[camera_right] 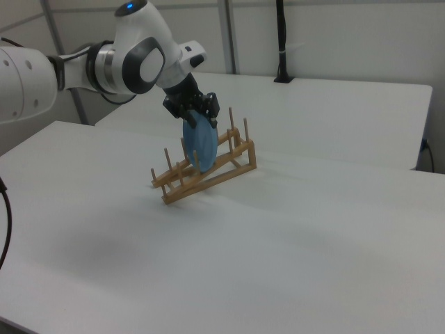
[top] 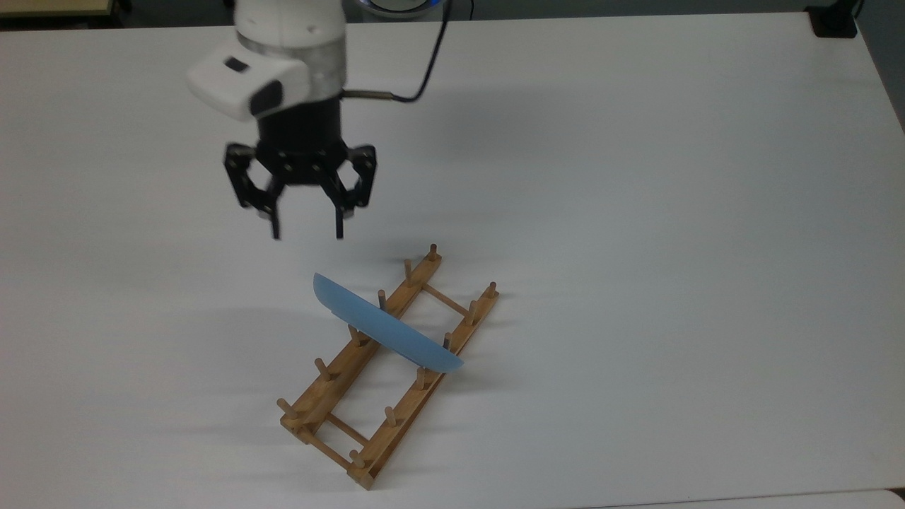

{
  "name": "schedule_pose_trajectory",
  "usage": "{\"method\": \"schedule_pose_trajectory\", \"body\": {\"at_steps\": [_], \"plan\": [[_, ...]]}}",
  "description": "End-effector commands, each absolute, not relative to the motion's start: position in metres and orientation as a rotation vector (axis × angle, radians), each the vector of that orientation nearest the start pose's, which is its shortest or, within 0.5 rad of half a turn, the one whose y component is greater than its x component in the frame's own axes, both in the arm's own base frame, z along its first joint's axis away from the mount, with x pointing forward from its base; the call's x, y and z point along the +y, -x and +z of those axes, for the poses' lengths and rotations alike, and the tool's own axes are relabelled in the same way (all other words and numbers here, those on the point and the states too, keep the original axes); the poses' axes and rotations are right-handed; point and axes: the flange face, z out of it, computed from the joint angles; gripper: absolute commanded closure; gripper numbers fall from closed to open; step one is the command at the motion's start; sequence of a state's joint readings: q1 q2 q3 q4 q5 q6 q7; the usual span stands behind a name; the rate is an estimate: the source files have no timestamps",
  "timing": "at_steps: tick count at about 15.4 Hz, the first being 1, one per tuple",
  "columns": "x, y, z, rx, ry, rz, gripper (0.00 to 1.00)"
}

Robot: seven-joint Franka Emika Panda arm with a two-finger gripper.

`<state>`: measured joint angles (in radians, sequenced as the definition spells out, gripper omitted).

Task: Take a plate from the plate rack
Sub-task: 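Lower the open gripper over the plate rim and close on it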

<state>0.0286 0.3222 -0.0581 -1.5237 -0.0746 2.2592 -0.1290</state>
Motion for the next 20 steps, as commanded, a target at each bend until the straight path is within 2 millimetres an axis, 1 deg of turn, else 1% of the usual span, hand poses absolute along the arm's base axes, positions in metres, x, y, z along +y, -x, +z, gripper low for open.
{"method": "schedule_pose_trajectory", "body": {"at_steps": [1,3,4,6,9,11,14,15,18,19,20], "plan": [[-0.003,-0.707,0.501,-0.209,3.176,-0.735,0.39],[0.009,-0.711,0.494,-0.242,3.187,-0.763,0.50],[0.010,-0.712,0.488,-0.244,3.195,-0.760,0.55],[0.009,-0.713,0.485,-0.239,3.200,-0.756,0.59],[0.006,-0.714,0.483,-0.233,3.202,-0.754,0.63],[0.004,-0.715,0.476,-0.233,3.210,-0.739,0.63],[0.004,-0.717,0.478,-0.237,3.203,-0.782,0.63],[0.005,-0.719,0.472,-0.243,3.203,-0.787,0.63],[0.002,-0.721,0.467,-0.235,3.208,-0.788,0.63],[0.002,-0.721,0.468,-0.237,3.208,-0.790,0.65],[0.002,-0.721,0.468,-0.238,3.207,-0.798,0.69]]}}
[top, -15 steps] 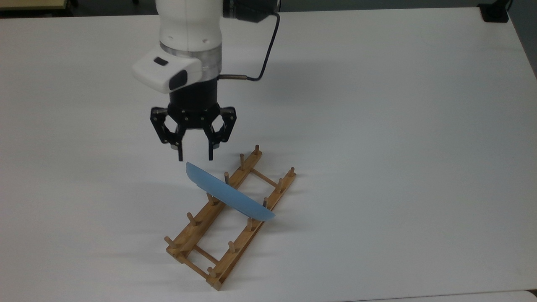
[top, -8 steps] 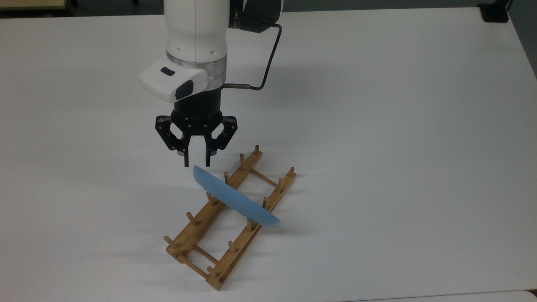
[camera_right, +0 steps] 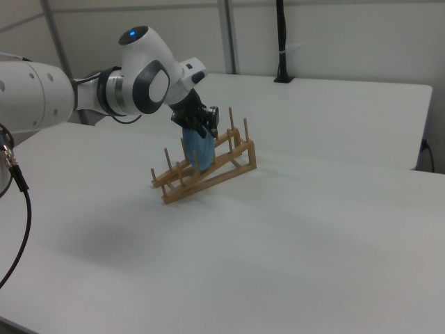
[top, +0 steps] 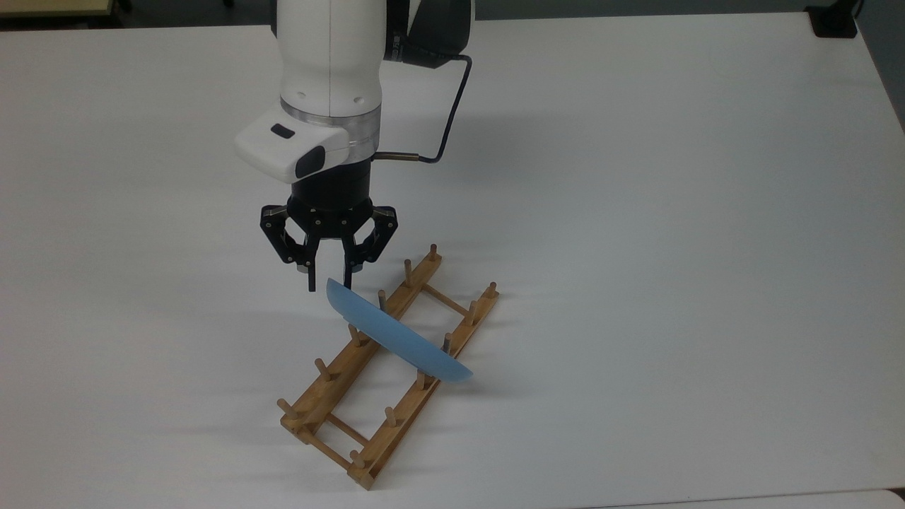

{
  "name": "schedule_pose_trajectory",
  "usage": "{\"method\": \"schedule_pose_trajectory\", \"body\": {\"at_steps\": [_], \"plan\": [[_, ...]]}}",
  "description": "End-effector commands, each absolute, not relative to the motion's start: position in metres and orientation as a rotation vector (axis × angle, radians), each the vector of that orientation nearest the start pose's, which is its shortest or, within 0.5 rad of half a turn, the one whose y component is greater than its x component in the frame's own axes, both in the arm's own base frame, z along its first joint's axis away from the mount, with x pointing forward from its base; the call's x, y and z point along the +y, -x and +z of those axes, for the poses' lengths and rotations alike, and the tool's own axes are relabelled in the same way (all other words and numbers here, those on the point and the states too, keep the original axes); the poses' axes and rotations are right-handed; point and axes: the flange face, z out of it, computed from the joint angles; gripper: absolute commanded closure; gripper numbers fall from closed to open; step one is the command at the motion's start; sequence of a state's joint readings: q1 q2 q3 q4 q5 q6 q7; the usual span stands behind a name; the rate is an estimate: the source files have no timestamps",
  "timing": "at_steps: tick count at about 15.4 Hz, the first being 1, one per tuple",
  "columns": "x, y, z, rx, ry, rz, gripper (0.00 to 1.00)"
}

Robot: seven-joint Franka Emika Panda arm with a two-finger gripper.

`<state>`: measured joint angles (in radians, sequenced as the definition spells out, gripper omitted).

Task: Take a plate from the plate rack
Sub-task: 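Lower the open gripper over the plate rim and close on it, then lift the blue plate up out of the wooden rack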

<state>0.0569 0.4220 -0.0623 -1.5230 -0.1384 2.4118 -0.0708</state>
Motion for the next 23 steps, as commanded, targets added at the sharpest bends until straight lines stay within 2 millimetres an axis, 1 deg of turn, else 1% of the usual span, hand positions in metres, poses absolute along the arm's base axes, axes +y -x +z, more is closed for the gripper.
{"method": "schedule_pose_trajectory", "body": {"at_steps": [1,3,6,9,12,14,17,18,21,23], "plan": [[0.001,-0.722,0.469,-0.235,3.201,-0.815,0.72],[0.002,-0.722,0.471,-0.234,3.196,-0.829,0.82],[0.000,-0.722,0.472,-0.228,3.195,-0.831,0.87],[0.002,-0.722,0.474,-0.229,3.194,-0.834,0.96],[0.002,-0.721,0.475,-0.183,3.192,-0.834,1.00],[0.002,-0.719,0.474,-0.158,3.201,-0.821,1.00],[0.002,-0.718,0.476,-0.070,3.206,-0.815,1.00],[-0.001,-0.716,0.482,-0.049,3.212,-0.807,1.00],[-0.004,-0.706,0.510,-0.027,3.207,-0.819,1.00],[-0.015,-0.698,0.527,0.010,3.210,-0.810,1.00]]}}
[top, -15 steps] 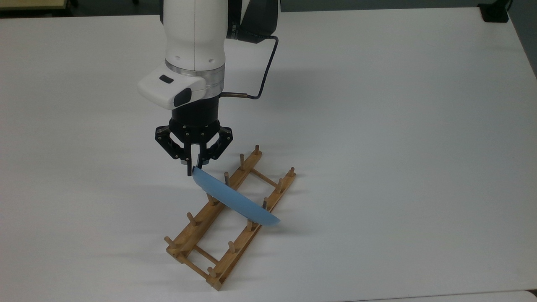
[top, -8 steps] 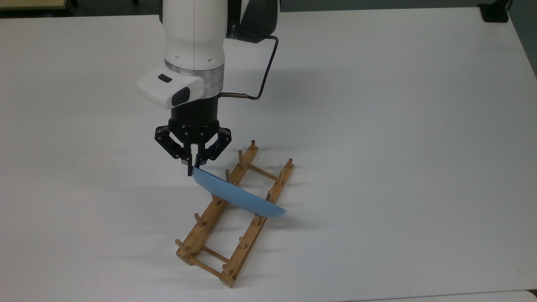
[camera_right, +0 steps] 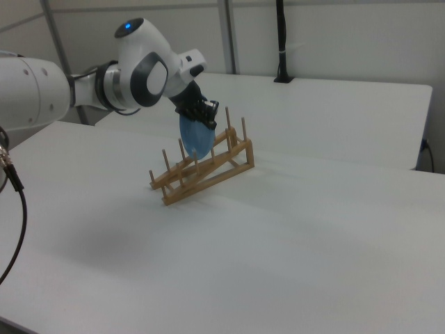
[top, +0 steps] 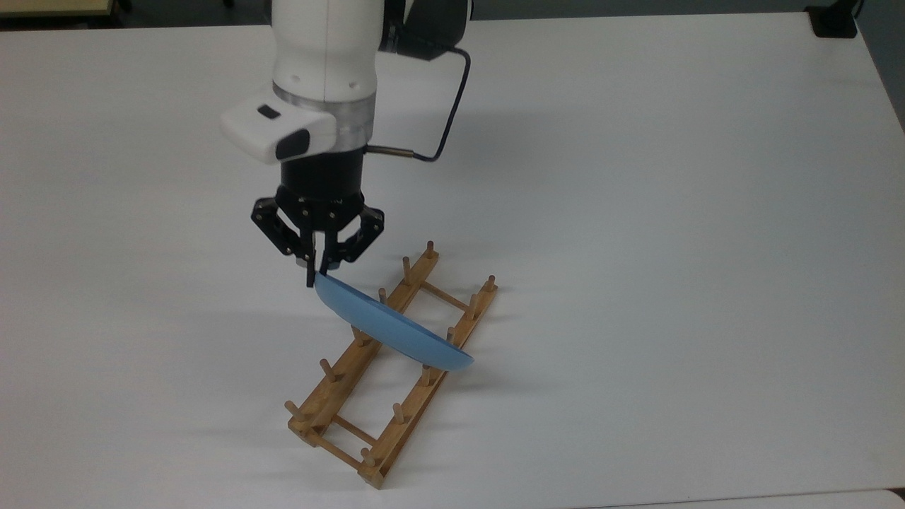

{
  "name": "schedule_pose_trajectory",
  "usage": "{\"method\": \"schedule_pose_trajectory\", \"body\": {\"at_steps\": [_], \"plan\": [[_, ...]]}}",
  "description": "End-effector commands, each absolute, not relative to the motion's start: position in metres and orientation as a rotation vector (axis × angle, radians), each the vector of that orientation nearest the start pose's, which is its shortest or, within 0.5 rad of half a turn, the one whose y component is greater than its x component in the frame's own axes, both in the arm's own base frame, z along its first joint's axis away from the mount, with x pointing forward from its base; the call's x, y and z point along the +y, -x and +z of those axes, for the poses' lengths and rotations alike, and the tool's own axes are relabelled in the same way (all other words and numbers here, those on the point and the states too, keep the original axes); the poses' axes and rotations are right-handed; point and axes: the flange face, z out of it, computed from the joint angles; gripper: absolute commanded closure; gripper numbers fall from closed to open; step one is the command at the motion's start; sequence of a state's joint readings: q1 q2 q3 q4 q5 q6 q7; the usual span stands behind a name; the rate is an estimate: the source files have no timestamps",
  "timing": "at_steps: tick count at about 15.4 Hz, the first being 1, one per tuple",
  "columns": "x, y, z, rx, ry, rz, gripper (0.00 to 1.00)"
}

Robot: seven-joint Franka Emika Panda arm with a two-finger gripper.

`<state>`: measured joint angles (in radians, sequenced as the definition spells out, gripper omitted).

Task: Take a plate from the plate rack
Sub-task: 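Lift the blue plate up out of the wooden rack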

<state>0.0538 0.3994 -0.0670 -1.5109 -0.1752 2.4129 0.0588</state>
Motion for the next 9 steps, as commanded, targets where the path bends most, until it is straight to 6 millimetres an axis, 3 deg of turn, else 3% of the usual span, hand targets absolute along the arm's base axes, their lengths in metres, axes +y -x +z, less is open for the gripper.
{"method": "schedule_pose_trajectory", "body": {"at_steps": [1,9], "plan": [[-0.015,-0.694,0.534,0.018,3.211,-0.799,1.00],[-0.045,-0.664,0.555,0.086,3.151,-0.572,1.00]]}}
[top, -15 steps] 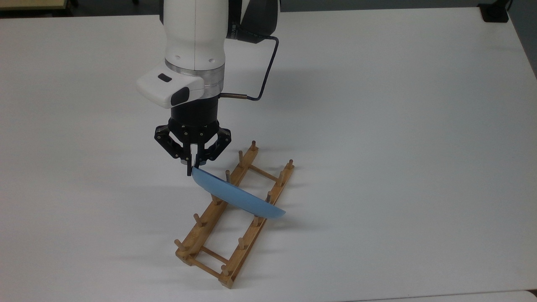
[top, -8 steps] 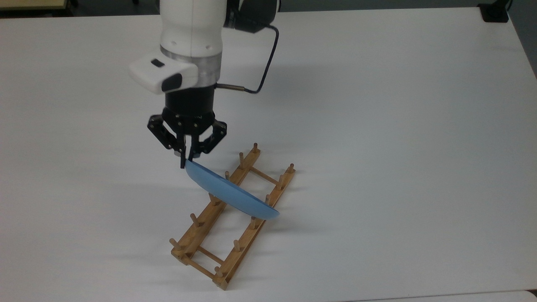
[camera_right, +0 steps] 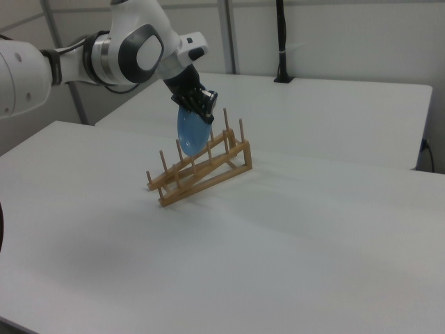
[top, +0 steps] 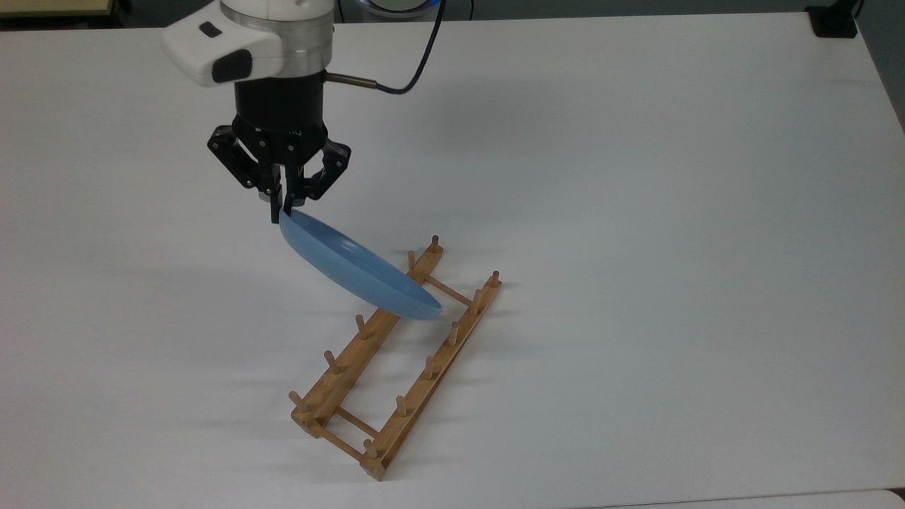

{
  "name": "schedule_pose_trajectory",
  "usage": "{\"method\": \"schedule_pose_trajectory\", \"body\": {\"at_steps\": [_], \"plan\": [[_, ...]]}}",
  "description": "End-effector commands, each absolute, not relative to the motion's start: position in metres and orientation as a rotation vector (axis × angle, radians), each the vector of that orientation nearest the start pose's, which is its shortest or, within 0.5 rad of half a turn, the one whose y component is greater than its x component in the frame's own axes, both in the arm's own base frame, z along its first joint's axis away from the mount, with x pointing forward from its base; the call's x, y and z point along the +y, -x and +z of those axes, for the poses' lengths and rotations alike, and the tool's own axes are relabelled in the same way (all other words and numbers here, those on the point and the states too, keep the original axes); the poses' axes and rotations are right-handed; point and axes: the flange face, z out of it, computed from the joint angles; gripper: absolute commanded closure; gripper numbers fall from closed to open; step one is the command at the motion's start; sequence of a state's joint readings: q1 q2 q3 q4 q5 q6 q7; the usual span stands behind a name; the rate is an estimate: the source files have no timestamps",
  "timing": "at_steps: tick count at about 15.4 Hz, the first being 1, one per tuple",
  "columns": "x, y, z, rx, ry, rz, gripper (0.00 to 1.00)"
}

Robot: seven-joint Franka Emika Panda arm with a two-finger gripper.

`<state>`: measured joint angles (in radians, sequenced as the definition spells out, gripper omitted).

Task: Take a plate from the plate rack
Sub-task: 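Lift the blue plate up out of the wooden rack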

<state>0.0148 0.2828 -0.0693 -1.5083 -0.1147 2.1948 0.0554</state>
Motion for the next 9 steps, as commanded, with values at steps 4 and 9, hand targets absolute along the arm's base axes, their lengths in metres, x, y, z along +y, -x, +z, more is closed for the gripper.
{"method": "schedule_pose_trajectory", "body": {"at_steps": [4,9], "plan": [[-0.068,-0.640,0.560,-0.002,3.052,-0.367,1.00],[-0.080,-0.610,0.523,-0.399,2.950,0.015,1.00]]}}
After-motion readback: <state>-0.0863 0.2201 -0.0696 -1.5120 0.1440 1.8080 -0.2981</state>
